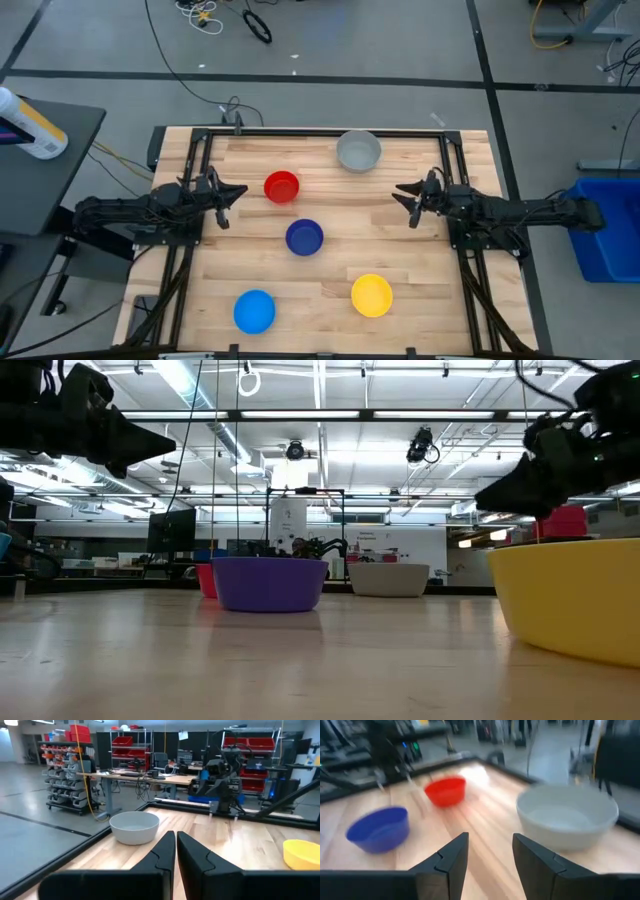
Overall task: Nest bowls inside each other
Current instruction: Stack the yellow bowl on the gray bowl
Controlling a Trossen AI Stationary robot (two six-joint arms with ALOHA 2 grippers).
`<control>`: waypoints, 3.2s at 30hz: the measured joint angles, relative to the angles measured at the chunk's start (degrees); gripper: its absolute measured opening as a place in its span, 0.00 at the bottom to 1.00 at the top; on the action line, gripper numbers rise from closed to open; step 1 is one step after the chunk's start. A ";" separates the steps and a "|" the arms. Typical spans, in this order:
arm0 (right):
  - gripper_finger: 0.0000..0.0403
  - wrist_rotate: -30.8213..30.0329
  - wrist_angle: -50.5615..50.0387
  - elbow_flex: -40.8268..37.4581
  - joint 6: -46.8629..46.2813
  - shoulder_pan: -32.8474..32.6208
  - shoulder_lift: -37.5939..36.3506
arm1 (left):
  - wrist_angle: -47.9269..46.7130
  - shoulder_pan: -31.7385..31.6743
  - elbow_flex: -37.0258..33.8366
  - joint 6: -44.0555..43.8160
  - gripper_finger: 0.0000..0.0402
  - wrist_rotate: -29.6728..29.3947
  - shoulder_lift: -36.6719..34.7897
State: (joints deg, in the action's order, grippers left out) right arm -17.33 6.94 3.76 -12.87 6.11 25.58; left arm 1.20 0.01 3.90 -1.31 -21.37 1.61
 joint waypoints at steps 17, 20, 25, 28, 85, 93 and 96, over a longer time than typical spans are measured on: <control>0.39 31.06 -9.70 23.62 -5.36 -4.68 38.30 | -1.30 0.02 0.00 1.77 0.05 -2.02 0.00; 0.39 34.11 -12.91 27.38 -7.24 -8.79 41.97 | -2.72 0.01 0.00 1.78 0.05 -3.42 0.00; 0.40 32.91 -19.76 32.84 -13.96 -15.21 44.85 | -3.45 0.00 0.00 2.05 0.05 -3.49 0.00; 0.41 31.34 -21.49 33.78 -18.04 -18.55 46.41 | -3.44 0.00 0.00 2.08 0.05 -3.50 0.00; 0.46 23.83 -19.86 39.37 -33.34 -32.49 59.49 | -3.42 0.00 0.00 1.58 0.05 -3.21 0.00; 0.48 23.51 -18.87 39.37 -34.65 -32.89 63.30 | -3.44 0.02 0.00 1.58 0.05 -3.21 0.00; 0.48 23.88 -19.13 39.37 -34.63 -32.87 64.99 | -3.46 0.00 0.00 1.59 0.05 -3.21 0.00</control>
State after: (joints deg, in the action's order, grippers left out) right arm 6.55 -12.19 43.13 -47.51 -26.76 90.57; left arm -2.26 0.01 3.90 0.27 -24.58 1.61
